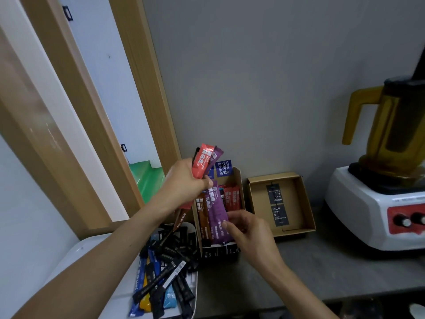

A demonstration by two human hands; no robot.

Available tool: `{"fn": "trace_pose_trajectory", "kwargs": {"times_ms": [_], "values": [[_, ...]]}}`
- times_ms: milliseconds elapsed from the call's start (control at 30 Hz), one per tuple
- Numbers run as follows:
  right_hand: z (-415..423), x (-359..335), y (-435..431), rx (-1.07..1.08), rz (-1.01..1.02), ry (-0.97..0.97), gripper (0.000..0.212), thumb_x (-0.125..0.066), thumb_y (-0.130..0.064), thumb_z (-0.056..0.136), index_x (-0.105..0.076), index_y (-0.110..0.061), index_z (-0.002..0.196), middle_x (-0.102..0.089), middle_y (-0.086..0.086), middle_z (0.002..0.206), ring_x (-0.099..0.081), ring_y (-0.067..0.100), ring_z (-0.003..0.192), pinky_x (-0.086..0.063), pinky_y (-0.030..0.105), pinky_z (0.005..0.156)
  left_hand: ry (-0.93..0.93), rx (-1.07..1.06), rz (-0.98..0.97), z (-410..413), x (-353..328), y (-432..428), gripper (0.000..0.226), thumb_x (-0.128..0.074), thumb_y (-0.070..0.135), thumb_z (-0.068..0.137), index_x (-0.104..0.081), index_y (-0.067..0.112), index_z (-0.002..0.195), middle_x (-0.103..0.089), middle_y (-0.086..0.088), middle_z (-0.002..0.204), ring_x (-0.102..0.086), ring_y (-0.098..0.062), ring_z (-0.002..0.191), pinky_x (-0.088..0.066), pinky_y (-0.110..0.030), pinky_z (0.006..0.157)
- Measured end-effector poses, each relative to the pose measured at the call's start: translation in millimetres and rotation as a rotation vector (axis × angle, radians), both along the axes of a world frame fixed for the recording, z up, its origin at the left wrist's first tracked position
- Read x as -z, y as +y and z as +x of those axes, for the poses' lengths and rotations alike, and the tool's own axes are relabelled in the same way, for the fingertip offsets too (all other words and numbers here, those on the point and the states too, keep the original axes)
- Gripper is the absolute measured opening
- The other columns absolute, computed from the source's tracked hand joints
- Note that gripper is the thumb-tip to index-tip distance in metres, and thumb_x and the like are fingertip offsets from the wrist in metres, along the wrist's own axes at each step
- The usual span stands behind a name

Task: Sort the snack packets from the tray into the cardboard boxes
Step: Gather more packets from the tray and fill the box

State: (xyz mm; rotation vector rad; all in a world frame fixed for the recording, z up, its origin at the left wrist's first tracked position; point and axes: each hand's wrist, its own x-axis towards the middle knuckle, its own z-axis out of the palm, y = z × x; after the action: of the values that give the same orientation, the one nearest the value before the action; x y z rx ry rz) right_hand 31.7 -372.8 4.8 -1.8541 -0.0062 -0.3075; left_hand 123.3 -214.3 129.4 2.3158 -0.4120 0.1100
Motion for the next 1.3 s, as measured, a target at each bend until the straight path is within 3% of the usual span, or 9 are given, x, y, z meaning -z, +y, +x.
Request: {"fn": "trace_pose_trajectory", "kwargs": {"times_ms": [100, 200, 367, 567, 700, 900, 1033, 1100, 1300], "values": [[-5.8, 15.6, 4.1, 0.218, -0.398, -0.068, 0.029, -0.072, -0.042, 0.092, -0.059, -0.035, 0.117, -0.065, -0.021, 0.106, -0.065, -0.002, 0.087, -0.059, 0.019, 0.074, -0.036, 0.019, 0.11, 0.0, -3.2, -12.8, 0.019, -0.08, 0.026, 0.086, -0.062, 0.022, 0.088, -0.074, 0.004, 0.08, -0.072, -0.011, 0.077, -0.051, -0.027, 0.067], [-12.3, 23.9, 14.1, 0.222, -0.597, -0.185, 0.024, -0.07, -0.042, 0.092, -0.058, -0.035, 0.112, -0.056, -0.02, 0.112, -0.057, -0.001, 0.088, -0.049, 0.012, 0.07, -0.012, 0.036, 0.195, 5.2, -3.2, -30.3, 0.021, -0.08, 0.023, 0.084, -0.062, 0.019, 0.093, -0.073, 0.004, 0.083, -0.07, -0.013, 0.08, -0.044, -0.026, 0.061], [-6.5, 32.3, 23.6, 0.134, -0.803, -0.215, 0.021, -0.073, -0.031, 0.088, -0.069, -0.028, 0.109, -0.066, -0.009, 0.111, -0.063, 0.007, 0.096, -0.058, 0.021, 0.075, 0.107, 0.016, 0.324, 19.9, 13.4, -57.0, 0.029, -0.082, 0.022, 0.076, -0.062, 0.018, 0.098, -0.071, -0.002, 0.09, -0.068, -0.021, 0.085, -0.057, -0.041, 0.076], [8.2, 27.5, 26.8, 0.092, -0.937, -0.067, 0.03, -0.058, -0.023, 0.1, -0.06, -0.017, 0.129, -0.059, 0.004, 0.131, -0.057, 0.021, 0.119, -0.056, 0.033, 0.096, 0.166, -0.065, 0.287, 33.2, 27.8, -61.6, 0.027, -0.078, 0.014, 0.083, -0.059, 0.013, 0.102, -0.067, -0.005, 0.092, -0.065, -0.02, 0.081, -0.053, -0.032, 0.067], [15.1, 20.9, 33.6, 0.118, -0.91, -0.016, 0.031, -0.057, -0.017, 0.102, -0.056, -0.014, 0.133, -0.052, 0.008, 0.14, -0.06, 0.023, 0.12, -0.056, 0.035, 0.097, 0.143, -0.079, 0.183, 34.6, 32.6, -57.6, 0.021, -0.076, 0.019, 0.087, -0.059, 0.015, 0.1, -0.069, -0.004, 0.091, -0.066, -0.018, 0.079, -0.047, -0.028, 0.06], [10.6, 17.1, 26.9, 0.135, -0.645, -0.088, 0.022, -0.059, -0.031, 0.101, -0.062, -0.025, 0.122, -0.061, -0.009, 0.121, -0.066, 0.007, 0.1, -0.057, 0.023, 0.086, 0.153, -0.034, -0.213, 17.9, 17.1, -40.7, 0.009, -0.072, 0.011, 0.089, -0.065, 0.015, 0.094, -0.074, -0.01, 0.088, -0.071, -0.023, 0.083, -0.055, -0.037, 0.077], [6.7, 9.4, 23.8, 0.105, 0.024, -0.027, 0.019, -0.051, -0.023, 0.105, -0.062, -0.028, 0.119, -0.073, -0.007, 0.098, -0.07, 0.007, 0.084, -0.059, 0.027, 0.072, 0.158, 0.01, -0.376, 4.9, 14.1, -24.1, 0.015, -0.07, 0.016, 0.094, -0.062, 0.02, 0.106, -0.074, -0.008, 0.093, -0.074, -0.015, 0.085, -0.053, -0.031, 0.079], [7.1, 7.0, 24.9, 0.02, 0.283, 0.004, 0.02, -0.057, -0.023, 0.104, -0.062, -0.029, 0.121, -0.075, -0.005, 0.098, -0.072, 0.012, 0.085, -0.061, 0.032, 0.073, 0.21, 0.031, -0.443, -0.8, 15.1, -19.4, 0.017, -0.072, 0.016, 0.094, -0.061, 0.019, 0.107, -0.074, -0.009, 0.093, -0.075, -0.017, 0.086, -0.058, -0.039, 0.086], [3.6, 6.0, 26.8, -0.099, 0.388, 0.02, 0.031, -0.081, -0.027, 0.087, -0.07, -0.029, 0.116, -0.075, -0.005, 0.104, -0.072, 0.018, 0.098, -0.064, 0.035, 0.077, 0.242, 0.046, -0.449, -4.0, 18.5, -7.1, 0.026, -0.077, 0.022, 0.091, -0.062, 0.013, 0.11, -0.079, -0.009, 0.089, -0.078, -0.019, 0.087, -0.059, -0.049, 0.093]]}}
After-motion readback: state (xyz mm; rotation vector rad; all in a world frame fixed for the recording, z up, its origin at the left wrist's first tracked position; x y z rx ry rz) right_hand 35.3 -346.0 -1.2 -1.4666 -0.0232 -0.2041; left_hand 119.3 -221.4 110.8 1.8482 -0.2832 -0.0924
